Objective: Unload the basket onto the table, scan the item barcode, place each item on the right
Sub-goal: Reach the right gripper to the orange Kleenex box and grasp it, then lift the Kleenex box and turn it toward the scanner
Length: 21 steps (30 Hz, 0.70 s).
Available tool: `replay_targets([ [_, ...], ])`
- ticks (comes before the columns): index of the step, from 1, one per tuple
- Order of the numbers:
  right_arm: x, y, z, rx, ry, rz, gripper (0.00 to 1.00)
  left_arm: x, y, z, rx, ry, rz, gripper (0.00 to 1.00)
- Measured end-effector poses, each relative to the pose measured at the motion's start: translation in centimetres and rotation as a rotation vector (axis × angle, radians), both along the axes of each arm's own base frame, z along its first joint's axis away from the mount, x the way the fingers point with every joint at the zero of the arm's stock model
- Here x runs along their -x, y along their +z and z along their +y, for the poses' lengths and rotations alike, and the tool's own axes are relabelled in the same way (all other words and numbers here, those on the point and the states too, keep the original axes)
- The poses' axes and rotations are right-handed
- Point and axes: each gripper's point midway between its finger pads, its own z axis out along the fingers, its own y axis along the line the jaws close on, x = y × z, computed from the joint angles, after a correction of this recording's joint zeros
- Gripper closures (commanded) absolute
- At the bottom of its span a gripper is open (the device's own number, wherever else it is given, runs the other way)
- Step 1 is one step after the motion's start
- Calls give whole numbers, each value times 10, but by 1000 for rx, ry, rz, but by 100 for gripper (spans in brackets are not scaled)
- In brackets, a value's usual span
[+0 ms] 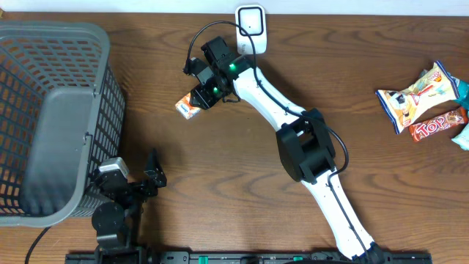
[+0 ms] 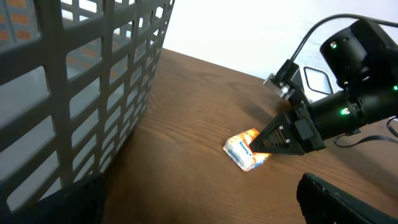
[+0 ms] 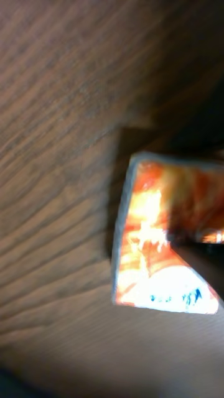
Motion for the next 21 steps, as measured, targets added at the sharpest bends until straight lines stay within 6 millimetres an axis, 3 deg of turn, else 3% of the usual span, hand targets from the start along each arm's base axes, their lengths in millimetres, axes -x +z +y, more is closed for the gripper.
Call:
replay_targets([
  [1, 2, -1, 2, -14, 3, 12, 99, 0, 0, 0, 0, 0, 0, 2],
  [7, 4, 3, -3, -40, -53, 87, 99, 0, 0, 0, 0, 0, 0, 2],
  [10, 10, 3, -17, -20, -148, 208, 99, 0, 0, 0, 0, 0, 0, 2],
  [16, 20, 18, -78, 72, -371, 451, 99, 0, 0, 0, 0, 0, 0, 2],
  [21, 44, 67, -134, 131, -563, 681, 98, 0, 0, 0, 0, 0, 0, 2],
])
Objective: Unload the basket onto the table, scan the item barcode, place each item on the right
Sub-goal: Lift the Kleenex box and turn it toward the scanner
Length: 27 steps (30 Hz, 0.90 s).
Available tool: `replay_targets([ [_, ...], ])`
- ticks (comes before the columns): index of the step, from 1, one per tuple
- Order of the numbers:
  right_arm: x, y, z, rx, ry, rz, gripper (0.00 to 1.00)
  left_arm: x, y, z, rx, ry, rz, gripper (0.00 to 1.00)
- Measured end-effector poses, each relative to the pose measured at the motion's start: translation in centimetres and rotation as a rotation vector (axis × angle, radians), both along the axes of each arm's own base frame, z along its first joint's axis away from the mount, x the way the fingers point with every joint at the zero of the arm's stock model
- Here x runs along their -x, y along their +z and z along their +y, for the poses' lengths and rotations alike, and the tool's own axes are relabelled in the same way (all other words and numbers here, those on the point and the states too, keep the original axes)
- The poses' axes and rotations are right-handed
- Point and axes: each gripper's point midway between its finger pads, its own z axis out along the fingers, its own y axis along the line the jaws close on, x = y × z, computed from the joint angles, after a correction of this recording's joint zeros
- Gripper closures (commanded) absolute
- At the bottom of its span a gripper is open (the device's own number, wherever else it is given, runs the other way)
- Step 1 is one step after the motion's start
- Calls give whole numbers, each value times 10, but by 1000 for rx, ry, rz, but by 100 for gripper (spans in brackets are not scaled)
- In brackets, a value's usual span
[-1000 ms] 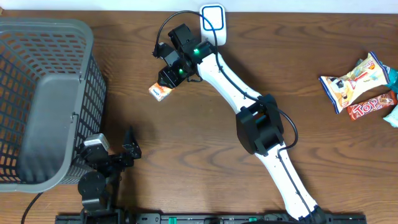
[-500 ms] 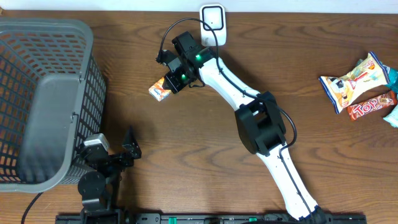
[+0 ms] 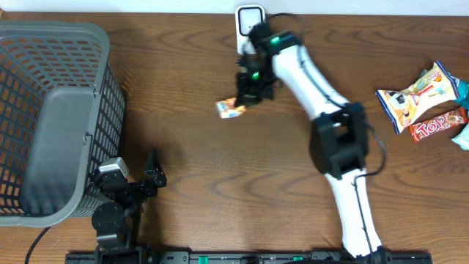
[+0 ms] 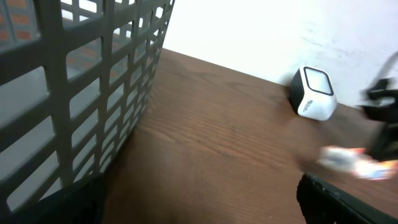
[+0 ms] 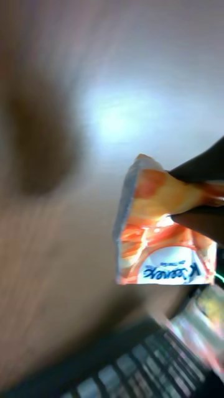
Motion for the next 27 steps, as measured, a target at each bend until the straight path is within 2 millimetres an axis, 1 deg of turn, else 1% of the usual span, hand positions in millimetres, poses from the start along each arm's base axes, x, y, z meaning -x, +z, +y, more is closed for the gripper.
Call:
replay_targets([
  [2, 16, 26, -16, -1, -49, 85, 98, 0, 0, 0, 0, 0, 0, 2],
  [3, 22, 36, -21, -8, -67, 119, 98, 0, 0, 0, 0, 0, 0, 2],
  [5, 50, 63, -36, -5, -112, 255, 98, 0, 0, 0, 0, 0, 0, 2],
  [8, 51, 76, -37, -52, -129, 270, 99, 0, 0, 0, 0, 0, 0, 2],
  [11, 52, 83, -29, -121, -138, 302, 99, 0, 0, 0, 0, 0, 0, 2],
  [15, 58, 102, -7, -259, -133, 360, 98, 0, 0, 0, 0, 0, 0, 2],
  [18, 64, 113, 8, -324, -118, 390, 98, 0, 0, 0, 0, 0, 0, 2],
  [27, 78, 121, 29, -355, -96, 439, 98, 0, 0, 0, 0, 0, 0, 2],
])
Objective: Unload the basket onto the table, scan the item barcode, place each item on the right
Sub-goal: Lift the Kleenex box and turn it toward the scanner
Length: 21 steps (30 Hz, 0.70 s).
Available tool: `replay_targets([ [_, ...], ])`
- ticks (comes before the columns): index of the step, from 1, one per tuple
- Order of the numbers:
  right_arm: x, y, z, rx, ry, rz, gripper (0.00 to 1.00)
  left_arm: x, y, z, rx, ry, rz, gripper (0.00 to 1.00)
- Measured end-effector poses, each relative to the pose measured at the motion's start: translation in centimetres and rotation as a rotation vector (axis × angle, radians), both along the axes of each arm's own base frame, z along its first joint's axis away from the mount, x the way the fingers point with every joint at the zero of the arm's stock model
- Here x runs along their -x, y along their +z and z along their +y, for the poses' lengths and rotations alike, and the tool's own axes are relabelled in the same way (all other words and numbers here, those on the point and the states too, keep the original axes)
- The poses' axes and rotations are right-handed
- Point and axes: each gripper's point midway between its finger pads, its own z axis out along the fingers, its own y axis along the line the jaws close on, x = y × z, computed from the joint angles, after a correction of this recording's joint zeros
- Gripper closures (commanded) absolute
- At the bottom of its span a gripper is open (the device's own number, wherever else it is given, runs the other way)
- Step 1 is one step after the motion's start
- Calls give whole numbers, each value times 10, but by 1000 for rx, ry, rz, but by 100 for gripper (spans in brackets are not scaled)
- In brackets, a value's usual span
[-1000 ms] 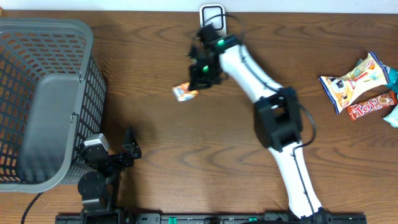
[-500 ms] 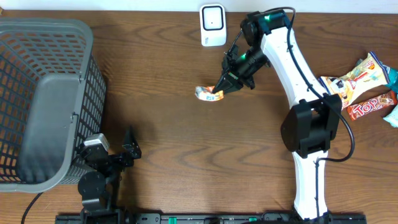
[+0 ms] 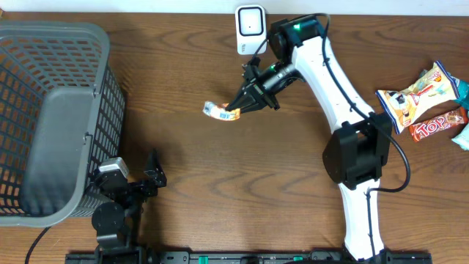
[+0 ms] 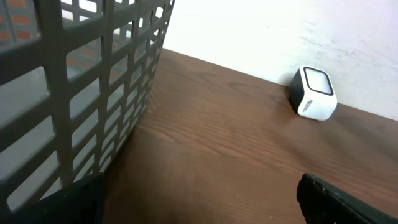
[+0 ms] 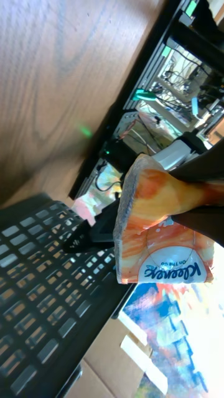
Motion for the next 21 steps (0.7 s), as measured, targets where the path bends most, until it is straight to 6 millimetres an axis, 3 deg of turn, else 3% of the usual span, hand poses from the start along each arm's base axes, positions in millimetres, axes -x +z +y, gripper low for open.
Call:
replay_targets([
  [8, 16, 12, 14, -20, 44, -21, 98, 0, 0, 0, 0, 0, 0, 2],
  [14, 24, 35, 13, -41, 50, -77, 98, 0, 0, 0, 0, 0, 0, 2],
  [21, 27, 43, 8, -21, 55, -126, 99, 0, 0, 0, 0, 0, 0, 2],
])
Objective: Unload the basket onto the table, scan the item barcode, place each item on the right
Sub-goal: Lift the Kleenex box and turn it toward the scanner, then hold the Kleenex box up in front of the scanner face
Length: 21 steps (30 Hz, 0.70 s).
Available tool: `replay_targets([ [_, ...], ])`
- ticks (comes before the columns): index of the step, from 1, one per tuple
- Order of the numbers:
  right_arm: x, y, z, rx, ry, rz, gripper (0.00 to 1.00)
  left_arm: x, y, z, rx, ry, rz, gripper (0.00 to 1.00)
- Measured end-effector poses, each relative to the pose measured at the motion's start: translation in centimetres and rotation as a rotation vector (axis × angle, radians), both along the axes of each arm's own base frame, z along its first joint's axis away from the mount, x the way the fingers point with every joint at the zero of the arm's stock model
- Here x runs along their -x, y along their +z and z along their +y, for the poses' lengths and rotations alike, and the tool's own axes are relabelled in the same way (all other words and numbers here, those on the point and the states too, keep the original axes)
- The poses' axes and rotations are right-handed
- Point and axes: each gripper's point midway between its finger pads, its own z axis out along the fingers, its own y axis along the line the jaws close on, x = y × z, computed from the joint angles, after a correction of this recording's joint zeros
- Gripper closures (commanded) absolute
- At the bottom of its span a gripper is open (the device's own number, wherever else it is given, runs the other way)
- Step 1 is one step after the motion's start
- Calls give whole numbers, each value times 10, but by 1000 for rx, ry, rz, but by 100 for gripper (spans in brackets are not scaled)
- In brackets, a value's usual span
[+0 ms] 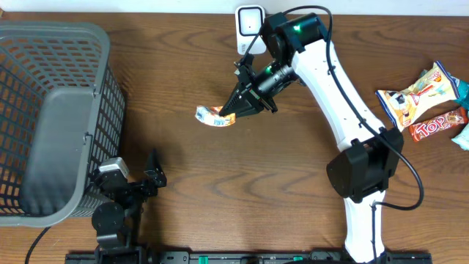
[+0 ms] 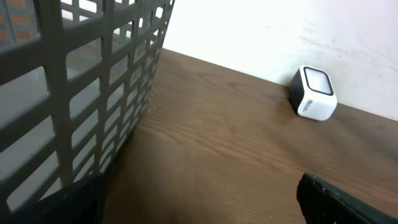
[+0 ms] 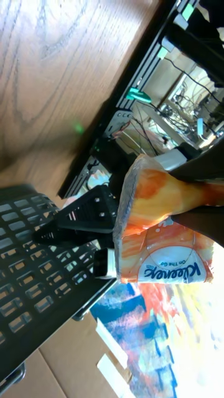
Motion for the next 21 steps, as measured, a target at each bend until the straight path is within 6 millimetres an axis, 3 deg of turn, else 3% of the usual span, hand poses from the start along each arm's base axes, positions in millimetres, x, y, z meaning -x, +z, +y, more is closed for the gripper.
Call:
replay_targets([
  [13, -5, 7, -14, 27, -25, -52, 99, 0, 0, 0, 0, 0, 0, 2],
  [21, -9, -16, -31, 107, -81, 49, 99, 0, 0, 0, 0, 0, 0, 2],
])
